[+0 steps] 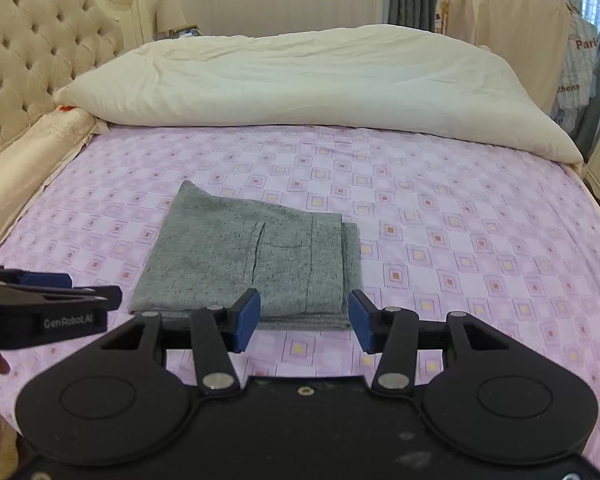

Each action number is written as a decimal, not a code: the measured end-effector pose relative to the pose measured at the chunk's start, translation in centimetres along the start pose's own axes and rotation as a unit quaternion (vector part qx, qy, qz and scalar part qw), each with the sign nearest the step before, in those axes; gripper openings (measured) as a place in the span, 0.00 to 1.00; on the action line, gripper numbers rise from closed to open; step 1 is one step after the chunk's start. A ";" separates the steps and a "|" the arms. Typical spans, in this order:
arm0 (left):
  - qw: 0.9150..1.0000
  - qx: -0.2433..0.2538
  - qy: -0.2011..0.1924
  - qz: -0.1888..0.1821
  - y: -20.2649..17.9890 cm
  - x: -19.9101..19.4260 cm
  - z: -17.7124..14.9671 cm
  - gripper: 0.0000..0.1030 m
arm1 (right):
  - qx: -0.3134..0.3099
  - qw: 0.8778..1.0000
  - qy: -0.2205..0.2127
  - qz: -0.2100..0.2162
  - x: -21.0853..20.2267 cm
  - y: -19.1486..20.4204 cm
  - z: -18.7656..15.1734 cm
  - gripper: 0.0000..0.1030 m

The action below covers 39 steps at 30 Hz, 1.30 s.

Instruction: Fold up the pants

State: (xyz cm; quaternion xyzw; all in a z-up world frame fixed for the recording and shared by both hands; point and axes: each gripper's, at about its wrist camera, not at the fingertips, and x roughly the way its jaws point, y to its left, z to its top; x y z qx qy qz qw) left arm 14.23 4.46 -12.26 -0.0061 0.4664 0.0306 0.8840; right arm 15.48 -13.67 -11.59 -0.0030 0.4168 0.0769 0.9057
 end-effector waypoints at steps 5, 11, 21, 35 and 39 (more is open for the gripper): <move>1.000 -0.001 -0.008 -0.002 -0.6 -1.9 -0.8 0.56 | 0.016 1.000 -0.006 0.009 -2.4 0.1 -0.9 0.48; 1.000 -0.009 -0.018 -0.001 -0.1 -3.2 -1.3 0.56 | 0.012 1.000 -0.017 0.019 -4.2 1.1 -1.5 0.49; 1.000 -0.014 -0.024 0.002 0.8 -3.9 -2.0 0.56 | 0.013 0.999 -0.030 0.023 -6.3 2.0 -2.0 0.49; 1.000 -0.010 -0.026 0.001 0.8 -4.2 -2.2 0.56 | 0.012 0.999 -0.021 0.026 -6.8 1.9 -2.2 0.49; 1.000 -0.011 -0.023 0.001 0.8 -4.2 -2.3 0.56 | 0.011 0.999 -0.019 0.026 -6.8 2.0 -2.0 0.49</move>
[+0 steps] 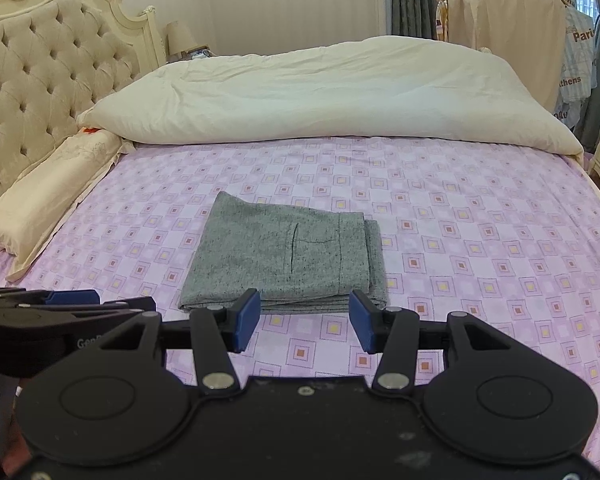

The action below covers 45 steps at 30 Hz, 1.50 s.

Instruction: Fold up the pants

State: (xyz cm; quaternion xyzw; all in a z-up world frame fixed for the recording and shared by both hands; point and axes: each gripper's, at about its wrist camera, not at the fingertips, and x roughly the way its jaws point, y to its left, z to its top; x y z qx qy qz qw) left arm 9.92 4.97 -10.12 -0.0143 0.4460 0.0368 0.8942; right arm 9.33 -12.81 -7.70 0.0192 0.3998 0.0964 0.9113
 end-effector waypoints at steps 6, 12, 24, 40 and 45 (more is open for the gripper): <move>1.000 0.000 -0.001 0.000 -0.1 -0.1 0.0 0.56 | 0.000 1.000 -0.002 -0.001 0.0 0.1 0.0 0.49; 1.000 -0.001 -0.002 0.000 -0.3 0.0 0.1 0.56 | 0.000 1.000 -0.004 -0.003 0.0 0.1 -0.2 0.49; 1.000 0.001 -0.002 -0.002 -0.3 -0.1 0.0 0.56 | -0.001 1.000 -0.004 0.002 -0.1 0.0 -0.3 0.49; 1.000 0.003 -0.003 -0.002 -0.2 -0.1 -0.1 0.56 | -0.005 1.000 -0.004 0.011 -0.6 -0.6 -0.4 0.49; 1.000 0.002 0.000 -0.003 -0.3 0.0 -0.2 0.56 | -0.005 1.000 -0.001 0.014 -0.6 -0.8 -0.5 0.49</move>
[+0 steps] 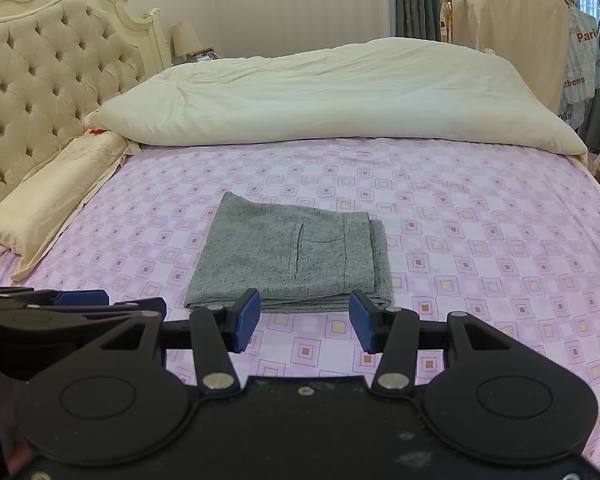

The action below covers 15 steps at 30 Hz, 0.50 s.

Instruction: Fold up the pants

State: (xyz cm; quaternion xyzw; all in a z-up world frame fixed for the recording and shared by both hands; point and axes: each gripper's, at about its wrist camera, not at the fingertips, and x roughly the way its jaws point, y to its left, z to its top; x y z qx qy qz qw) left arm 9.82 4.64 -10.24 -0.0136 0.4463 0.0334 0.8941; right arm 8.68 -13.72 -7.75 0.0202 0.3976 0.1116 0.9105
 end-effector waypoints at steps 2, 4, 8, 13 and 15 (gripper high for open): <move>1.000 0.000 0.001 0.002 -0.2 0.0 -0.1 0.56 | 0.000 1.000 0.002 0.000 0.1 -0.1 0.0 0.49; 1.000 0.000 0.001 0.001 -0.3 0.0 0.0 0.56 | -0.001 1.000 0.002 0.002 0.1 -0.2 0.2 0.49; 1.000 0.001 -0.007 0.004 -0.8 -0.3 0.0 0.56 | -0.001 1.000 -0.004 0.002 0.0 -0.4 0.4 0.49; 1.000 0.003 -0.014 0.006 -1.5 -0.9 -0.2 0.56 | 0.001 1.000 -0.011 0.002 -0.3 -0.7 0.2 0.49; 1.000 0.003 -0.015 0.005 -1.8 -1.0 -0.2 0.56 | 0.000 1.000 -0.013 0.004 -0.4 -0.8 0.1 0.49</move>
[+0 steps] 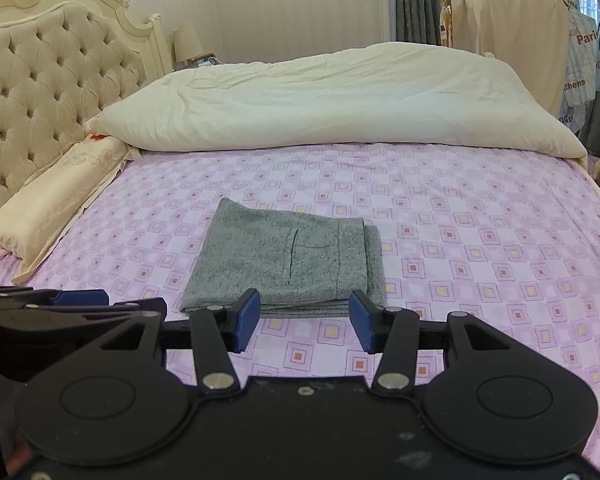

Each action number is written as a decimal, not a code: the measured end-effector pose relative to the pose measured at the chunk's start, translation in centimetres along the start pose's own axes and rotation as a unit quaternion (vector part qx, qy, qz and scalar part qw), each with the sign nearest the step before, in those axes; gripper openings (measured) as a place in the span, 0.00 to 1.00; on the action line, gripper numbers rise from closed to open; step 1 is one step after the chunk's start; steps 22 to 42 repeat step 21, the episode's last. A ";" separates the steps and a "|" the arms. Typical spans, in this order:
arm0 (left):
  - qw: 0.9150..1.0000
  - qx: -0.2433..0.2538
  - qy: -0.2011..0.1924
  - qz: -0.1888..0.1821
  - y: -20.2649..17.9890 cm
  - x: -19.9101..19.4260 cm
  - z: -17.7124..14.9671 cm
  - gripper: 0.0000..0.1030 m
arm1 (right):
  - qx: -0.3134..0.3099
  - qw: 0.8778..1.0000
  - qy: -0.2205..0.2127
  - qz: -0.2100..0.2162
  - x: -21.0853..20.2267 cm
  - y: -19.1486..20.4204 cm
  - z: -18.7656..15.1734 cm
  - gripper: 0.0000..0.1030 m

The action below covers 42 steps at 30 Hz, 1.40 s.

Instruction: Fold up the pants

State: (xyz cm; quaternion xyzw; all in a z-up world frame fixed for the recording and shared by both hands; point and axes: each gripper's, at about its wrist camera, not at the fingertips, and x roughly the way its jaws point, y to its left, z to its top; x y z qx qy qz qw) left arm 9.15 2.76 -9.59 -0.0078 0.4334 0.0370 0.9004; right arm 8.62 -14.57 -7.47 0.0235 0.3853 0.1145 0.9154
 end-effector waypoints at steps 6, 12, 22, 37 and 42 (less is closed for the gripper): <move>1.000 -0.003 0.001 0.003 -0.9 -0.4 -0.3 0.56 | -0.002 1.000 -0.004 0.006 -0.5 -0.5 -0.4 0.49; 1.000 -0.013 0.010 0.002 -1.5 -0.4 -0.6 0.56 | -0.004 1.000 -0.003 0.014 -0.7 -1.1 -0.6 0.49; 1.000 -0.005 0.003 0.020 -2.8 -0.7 -0.8 0.56 | 0.000 1.000 -0.001 0.019 -0.6 -1.9 -0.6 0.49; 1.000 -0.005 0.003 0.020 -2.8 -0.7 -0.8 0.56 | 0.000 1.000 -0.001 0.019 -0.6 -1.9 -0.6 0.49; 1.000 -0.005 0.003 0.020 -2.8 -0.7 -0.8 0.56 | 0.000 1.000 -0.001 0.019 -0.6 -1.9 -0.6 0.49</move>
